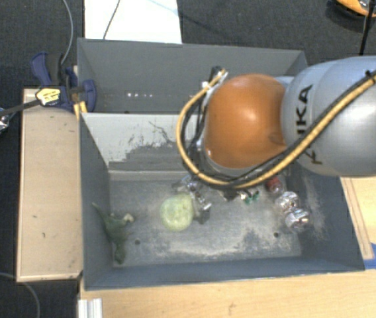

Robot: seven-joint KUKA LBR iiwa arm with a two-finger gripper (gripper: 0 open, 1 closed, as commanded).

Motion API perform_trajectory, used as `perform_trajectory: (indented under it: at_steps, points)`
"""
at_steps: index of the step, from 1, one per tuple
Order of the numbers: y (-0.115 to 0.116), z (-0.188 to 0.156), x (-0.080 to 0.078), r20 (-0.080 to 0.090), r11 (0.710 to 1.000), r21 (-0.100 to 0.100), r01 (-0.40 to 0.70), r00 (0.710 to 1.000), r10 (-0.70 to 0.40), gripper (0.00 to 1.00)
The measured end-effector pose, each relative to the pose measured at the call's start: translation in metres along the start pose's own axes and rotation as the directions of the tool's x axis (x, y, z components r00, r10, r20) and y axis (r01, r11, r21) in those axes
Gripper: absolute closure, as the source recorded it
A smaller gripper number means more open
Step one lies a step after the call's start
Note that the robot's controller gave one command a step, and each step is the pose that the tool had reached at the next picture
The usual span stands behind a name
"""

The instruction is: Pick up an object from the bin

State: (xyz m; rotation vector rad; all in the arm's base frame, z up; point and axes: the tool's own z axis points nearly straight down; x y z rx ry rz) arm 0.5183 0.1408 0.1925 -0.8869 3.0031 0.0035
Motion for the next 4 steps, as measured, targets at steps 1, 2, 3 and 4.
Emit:
perform_trajectory:
  at_steps: [1,2,3,4]
  points:
    - [0.0,0.0,0.0,0.0,1.0,0.0,-0.003,1.0,0.003,1.0]
    - [0.0,0.0,0.0,0.0,1.0,0.0,-0.005,1.0,0.005,1.0]
    - [0.0,0.0,0.0001,-0.001,1.0,0.0,-0.006,1.0,0.006,1.0]
    - [0.0,0.0,0.0001,-0.001,1.0,0.0,-0.008,1.0,0.008,1.0]
